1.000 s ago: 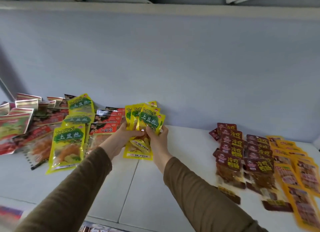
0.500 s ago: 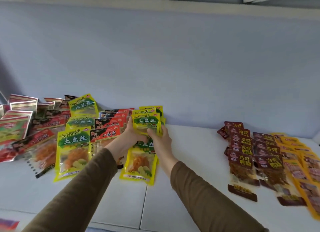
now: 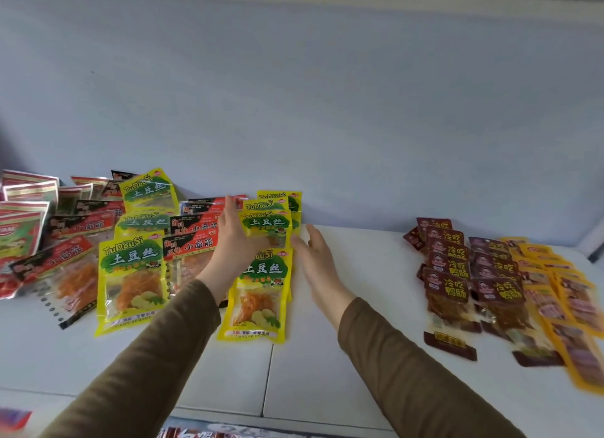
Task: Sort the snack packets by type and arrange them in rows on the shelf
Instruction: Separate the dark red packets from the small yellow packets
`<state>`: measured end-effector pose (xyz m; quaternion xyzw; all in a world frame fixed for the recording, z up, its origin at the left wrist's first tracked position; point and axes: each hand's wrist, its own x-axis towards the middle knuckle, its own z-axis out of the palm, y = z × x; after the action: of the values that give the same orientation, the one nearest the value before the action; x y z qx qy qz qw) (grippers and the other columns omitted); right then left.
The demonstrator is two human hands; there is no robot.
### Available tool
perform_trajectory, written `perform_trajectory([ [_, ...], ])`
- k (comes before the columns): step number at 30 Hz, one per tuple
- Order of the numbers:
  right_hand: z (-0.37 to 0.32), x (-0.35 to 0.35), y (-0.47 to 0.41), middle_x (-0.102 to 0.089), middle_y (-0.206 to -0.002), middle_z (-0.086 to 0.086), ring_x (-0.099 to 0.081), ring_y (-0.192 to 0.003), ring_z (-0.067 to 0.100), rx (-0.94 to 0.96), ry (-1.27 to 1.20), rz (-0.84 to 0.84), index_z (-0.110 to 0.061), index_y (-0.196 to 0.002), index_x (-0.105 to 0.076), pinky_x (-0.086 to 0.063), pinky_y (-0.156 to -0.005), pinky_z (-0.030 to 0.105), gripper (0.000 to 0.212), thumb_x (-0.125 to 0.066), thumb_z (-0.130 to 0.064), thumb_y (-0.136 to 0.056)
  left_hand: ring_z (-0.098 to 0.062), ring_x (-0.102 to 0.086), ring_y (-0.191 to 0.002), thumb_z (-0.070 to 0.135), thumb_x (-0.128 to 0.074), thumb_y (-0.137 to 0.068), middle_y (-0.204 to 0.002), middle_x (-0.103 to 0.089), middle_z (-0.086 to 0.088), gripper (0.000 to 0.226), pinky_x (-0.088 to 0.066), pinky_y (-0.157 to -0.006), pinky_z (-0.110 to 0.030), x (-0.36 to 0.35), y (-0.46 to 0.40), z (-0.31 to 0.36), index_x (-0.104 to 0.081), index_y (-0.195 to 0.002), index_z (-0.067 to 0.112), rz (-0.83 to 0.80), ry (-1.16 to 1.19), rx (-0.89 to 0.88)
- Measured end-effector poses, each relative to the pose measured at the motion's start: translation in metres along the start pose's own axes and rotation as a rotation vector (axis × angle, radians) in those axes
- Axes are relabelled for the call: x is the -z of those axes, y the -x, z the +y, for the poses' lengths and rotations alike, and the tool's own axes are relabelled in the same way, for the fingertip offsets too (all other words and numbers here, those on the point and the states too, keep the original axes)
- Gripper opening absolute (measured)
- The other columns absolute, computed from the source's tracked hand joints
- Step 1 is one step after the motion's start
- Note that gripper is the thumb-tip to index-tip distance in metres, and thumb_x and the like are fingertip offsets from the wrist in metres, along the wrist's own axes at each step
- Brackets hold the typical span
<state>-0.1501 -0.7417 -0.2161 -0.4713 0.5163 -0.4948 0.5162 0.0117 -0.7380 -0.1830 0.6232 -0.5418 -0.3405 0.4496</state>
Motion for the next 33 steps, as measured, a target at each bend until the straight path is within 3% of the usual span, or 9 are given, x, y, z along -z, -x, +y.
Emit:
perform_trajectory([
  [4,-0.014,0.033,0.012,-0.05,-0.137,-0.012,-0.044,-0.127,0.005,0.141,0.182,0.051,-0.024,-0.141,-0.05,-0.036,-0.102,0.026,0.044,-0.062,-0.026,-0.098,-0.026,-0.016,-0.153,0.014,-0.08,-0.083,-0.165,-0.02,-0.006,0.1,-0.024,-0.123,-0.048,-0.014,0.012,0.015,-0.018,-0.161,0.024,0.132,-0.152,-0.222],
  [9,-0.023,0.092,0.033,-0.055,-0.134,-0.008,-0.045,-0.128,0.01,0.334,0.452,0.163,-0.021,-0.132,-0.057,-0.034,-0.099,0.023,0.035,-0.062,-0.023,-0.097,-0.023,-0.022,-0.152,0.013,-0.078,-0.086,-0.161,-0.029,-0.008,0.072,-0.022,-0.121,-0.035,-0.064,0.035,0.036,-0.042,-0.149,0.018,0.015,-0.166,-0.436],
  [14,-0.026,0.16,0.054,-0.053,-0.129,-0.016,-0.044,-0.126,0.005,0.326,0.567,0.211,-0.027,-0.129,-0.058,-0.034,-0.098,0.024,0.031,-0.059,-0.029,-0.099,-0.021,-0.029,-0.15,0.017,-0.078,-0.089,-0.158,-0.037,-0.007,0.066,-0.022,-0.118,-0.028,-0.123,0.056,0.051,-0.048,-0.147,0.017,-0.164,-0.191,-0.474],
  [19,-0.029,0.233,0.064,-0.056,-0.133,-0.014,-0.05,-0.121,0.004,0.208,0.642,0.234,-0.029,-0.131,-0.057,-0.045,-0.097,0.021,0.033,-0.061,-0.033,-0.098,-0.019,-0.038,-0.141,0.029,-0.077,-0.089,-0.151,-0.046,0.002,0.066,-0.032,-0.115,-0.033,-0.179,0.067,0.059,-0.045,-0.146,0.024,-0.299,-0.238,-0.441],
  [21,-0.026,0.262,0.066,-0.054,-0.141,-0.011,-0.047,-0.13,0.009,0.147,0.721,0.224,-0.029,-0.136,-0.053,-0.042,-0.1,0.023,0.042,-0.064,-0.036,-0.096,-0.019,-0.034,-0.144,0.038,-0.077,-0.089,-0.156,-0.041,0.003,0.073,-0.031,-0.114,-0.036,-0.203,0.067,0.06,-0.038,-0.151,0.028,-0.399,-0.295,-0.378],
  [23,-0.022,0.288,0.067,-0.05,-0.146,-0.005,-0.042,-0.138,0.019,0.099,0.823,0.206,-0.029,-0.143,-0.046,-0.042,-0.108,0.037,0.057,-0.069,-0.043,-0.092,-0.022,-0.027,-0.15,0.049,-0.075,-0.088,-0.163,-0.033,0.002,0.084,-0.028,-0.118,-0.043,-0.226,0.065,0.059,-0.03,-0.156,0.029,-0.5,-0.379,-0.309],
  [26,-0.017,0.313,0.064,-0.036,-0.157,0.003,-0.028,-0.146,0.028,0.041,0.989,0.074,-0.029,-0.155,-0.024,-0.035,-0.114,0.049,0.098,-0.073,-0.064,-0.078,-0.026,-0.024,-0.152,0.063,-0.069,-0.087,-0.166,-0.028,-0.002,0.095,-0.024,-0.121,-0.048,-0.259,0.062,0.06,-0.022,-0.16,0.024,-0.56,-0.509,-0.223],
  [29,-0.01,0.329,0.052,-0.017,-0.167,0.007,-0.013,-0.153,0.033,0.025,1.232,-0.057,-0.026,-0.161,0.002,-0.021,-0.121,0.053,0.126,-0.064,-0.083,-0.069,-0.029,-0.031,-0.148,0.071,-0.062,-0.086,-0.163,-0.034,-0.006,0.1,-0.027,-0.122,-0.049,-0.286,0.063,0.063,-0.02,-0.16,0.021,-0.495,-0.626,-0.202],
  [33,-0.008,0.343,0.027,-0.008,-0.169,0.014,-0.005,-0.155,0.035,0.044,1.309,-0.088,-0.022,-0.16,0.01,-0.01,-0.124,0.051,0.13,-0.06,-0.084,-0.071,-0.033,-0.032,-0.147,0.07,-0.067,-0.083,-0.161,-0.036,-0.008,0.106,-0.026,-0.122,-0.055,-0.307,0.06,0.07,-0.015,-0.161,0.022,-0.365,-0.564,-0.138],
])
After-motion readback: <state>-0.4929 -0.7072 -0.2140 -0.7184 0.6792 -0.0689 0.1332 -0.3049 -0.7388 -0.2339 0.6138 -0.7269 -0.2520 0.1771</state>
